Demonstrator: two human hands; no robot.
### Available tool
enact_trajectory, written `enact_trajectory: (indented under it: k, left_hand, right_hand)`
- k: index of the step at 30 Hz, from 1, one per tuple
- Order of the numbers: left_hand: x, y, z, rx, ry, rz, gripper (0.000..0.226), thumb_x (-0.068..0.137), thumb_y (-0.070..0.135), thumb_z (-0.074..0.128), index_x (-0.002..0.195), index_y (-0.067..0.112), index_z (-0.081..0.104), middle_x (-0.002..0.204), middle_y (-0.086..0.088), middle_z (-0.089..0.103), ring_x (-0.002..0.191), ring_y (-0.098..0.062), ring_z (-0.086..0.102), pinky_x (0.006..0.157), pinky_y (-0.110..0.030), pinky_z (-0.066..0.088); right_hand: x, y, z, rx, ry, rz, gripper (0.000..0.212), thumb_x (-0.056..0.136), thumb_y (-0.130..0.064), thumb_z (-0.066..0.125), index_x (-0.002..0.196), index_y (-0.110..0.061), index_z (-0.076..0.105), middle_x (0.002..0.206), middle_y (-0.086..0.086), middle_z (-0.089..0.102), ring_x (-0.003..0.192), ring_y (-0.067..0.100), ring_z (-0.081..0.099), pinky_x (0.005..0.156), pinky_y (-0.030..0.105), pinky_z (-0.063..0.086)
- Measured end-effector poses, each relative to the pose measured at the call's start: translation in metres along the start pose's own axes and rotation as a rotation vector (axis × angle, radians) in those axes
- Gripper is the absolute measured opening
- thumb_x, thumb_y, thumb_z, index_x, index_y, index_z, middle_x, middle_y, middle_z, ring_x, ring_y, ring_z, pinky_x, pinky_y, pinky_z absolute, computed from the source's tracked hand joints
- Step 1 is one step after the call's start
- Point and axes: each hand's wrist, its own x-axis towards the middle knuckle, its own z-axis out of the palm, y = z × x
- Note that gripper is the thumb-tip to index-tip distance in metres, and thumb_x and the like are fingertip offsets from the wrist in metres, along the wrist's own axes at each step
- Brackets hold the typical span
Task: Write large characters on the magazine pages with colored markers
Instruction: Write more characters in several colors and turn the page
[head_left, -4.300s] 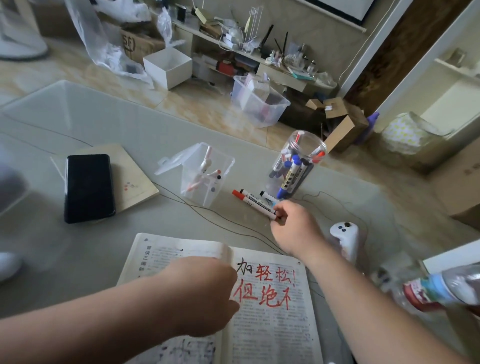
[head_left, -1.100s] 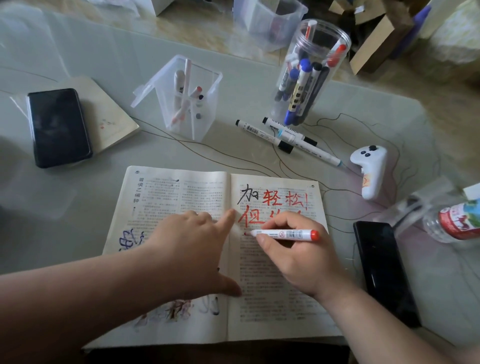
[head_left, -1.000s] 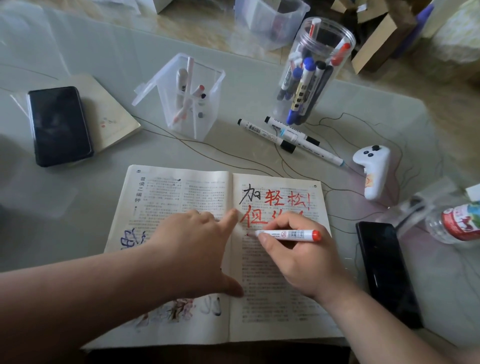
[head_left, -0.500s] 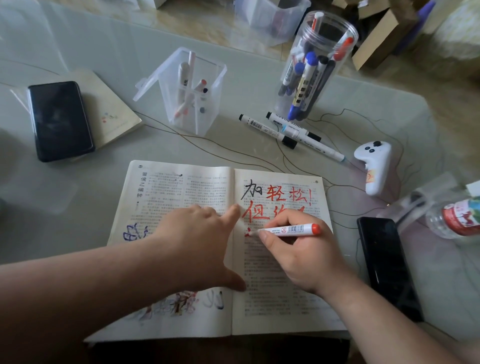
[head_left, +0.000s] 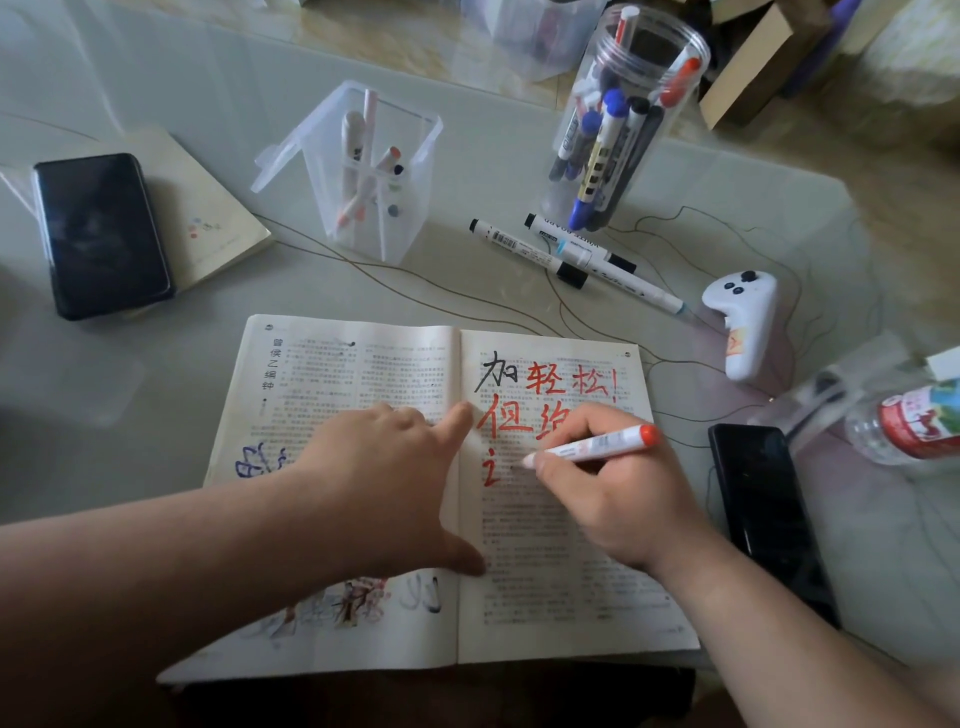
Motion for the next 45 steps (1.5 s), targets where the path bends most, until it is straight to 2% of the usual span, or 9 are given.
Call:
enact_trajectory:
  k: [3, 8, 14, 20, 26, 30, 34, 40, 45]
  left_hand:
    - [0.0004, 0.0001, 0.0, -0.005, 0.0, 0.006, 0.131, 0.055, 0.1, 0.049, 0.153, 0.033, -0.006, 0.128, 0.003, 0.058, 0.115, -0.021, 0.057, 0.093, -0.039, 0.054]
    - [-0.0003, 0.0001, -0.0005, -0.002, 0.004, 0.005, 0.131, 0.056, 0.1, 0.05, 0.153, 0.033, -0.006, 0.128, 0.003, 0.058, 0.116, -0.021, 0.056, 0.093, -0.038, 0.053]
    - [-0.0001, 0.0, -0.0003, -0.005, 0.003, -0.001, 0.13, 0.055, 0.1, 0.051, 0.152, 0.033, -0.003, 0.125, 0.003, 0.059, 0.113, -0.021, 0.057, 0.091, -0.039, 0.054]
    - [0.0001, 0.0004, -0.0004, -0.011, 0.004, 0.004, 0.129, 0.055, 0.1, 0.05, 0.151, 0.034, -0.003, 0.122, 0.004, 0.06, 0.11, -0.02, 0.058, 0.089, -0.04, 0.055]
    - [0.0003, 0.0005, -0.0004, 0.004, -0.002, 0.005, 0.131, 0.055, 0.1, 0.049, 0.152, 0.032, -0.006, 0.126, 0.002, 0.059, 0.114, -0.021, 0.058, 0.091, -0.04, 0.055]
    - [0.0, 0.0003, -0.0006, 0.007, 0.0, 0.004, 0.13, 0.055, 0.1, 0.05, 0.152, 0.032, -0.004, 0.126, 0.001, 0.059, 0.114, -0.022, 0.058, 0.092, -0.04, 0.054]
    - [0.0, 0.0002, -0.0007, 0.002, -0.001, 0.007, 0.13, 0.055, 0.1, 0.05, 0.152, 0.032, -0.003, 0.124, 0.002, 0.059, 0.112, -0.021, 0.058, 0.09, -0.039, 0.055]
    - [0.0003, 0.001, -0.0012, 0.0, -0.008, 0.004, 0.13, 0.056, 0.1, 0.051, 0.153, 0.032, -0.005, 0.126, 0.002, 0.059, 0.114, -0.021, 0.058, 0.092, -0.04, 0.055]
    - [-0.0001, 0.0017, -0.0019, -0.002, -0.012, -0.001, 0.131, 0.056, 0.099, 0.052, 0.153, 0.032, -0.005, 0.128, 0.002, 0.058, 0.114, -0.021, 0.057, 0.093, -0.04, 0.054]
  right_hand:
    - [0.0034, 0.0036, -0.0048, 0.021, 0.089, 0.032, 0.014, 0.082, -0.024, 0.078, 0.073, -0.017, 0.069, 0.069, -0.006, 0.07, 0.064, 0.009, 0.063, 0.057, 0.021, 0.047]
    - [-0.0005, 0.0024, 0.0002, -0.074, 0.067, -0.019, 0.013, 0.084, -0.025, 0.08, 0.076, -0.021, 0.071, 0.075, -0.011, 0.07, 0.073, 0.01, 0.066, 0.063, 0.026, 0.052]
    - [-0.0018, -0.0005, 0.0006, -0.055, 0.018, -0.013, 0.014, 0.083, -0.021, 0.081, 0.074, -0.019, 0.071, 0.072, -0.007, 0.069, 0.069, 0.012, 0.064, 0.061, 0.03, 0.052]
    - [-0.0007, 0.0029, -0.0007, -0.069, 0.059, 0.021, 0.016, 0.083, -0.02, 0.08, 0.073, -0.018, 0.068, 0.072, -0.009, 0.069, 0.069, 0.011, 0.064, 0.059, 0.023, 0.049]
    - [-0.0044, -0.0012, 0.0003, -0.04, 0.002, -0.019, 0.015, 0.082, -0.017, 0.082, 0.073, -0.017, 0.07, 0.07, -0.005, 0.069, 0.063, 0.012, 0.062, 0.054, 0.025, 0.049]
    - [-0.005, -0.0031, -0.0004, -0.03, -0.056, -0.04, 0.017, 0.082, -0.013, 0.082, 0.07, -0.015, 0.07, 0.068, -0.01, 0.066, 0.06, 0.007, 0.058, 0.052, 0.015, 0.041]
    - [-0.0032, -0.0012, -0.0005, -0.037, -0.031, -0.011, 0.018, 0.081, -0.014, 0.082, 0.069, -0.016, 0.069, 0.067, -0.006, 0.067, 0.06, 0.01, 0.059, 0.052, 0.02, 0.044]
    - [-0.0023, 0.0017, -0.0048, -0.011, 0.016, 0.019, 0.019, 0.081, -0.014, 0.082, 0.069, -0.016, 0.068, 0.065, -0.011, 0.066, 0.059, 0.005, 0.057, 0.054, 0.013, 0.041]
    - [-0.0027, 0.0003, -0.0038, -0.026, -0.006, 0.006, 0.02, 0.081, -0.013, 0.082, 0.068, -0.015, 0.067, 0.064, -0.009, 0.065, 0.058, 0.005, 0.056, 0.053, 0.016, 0.042]
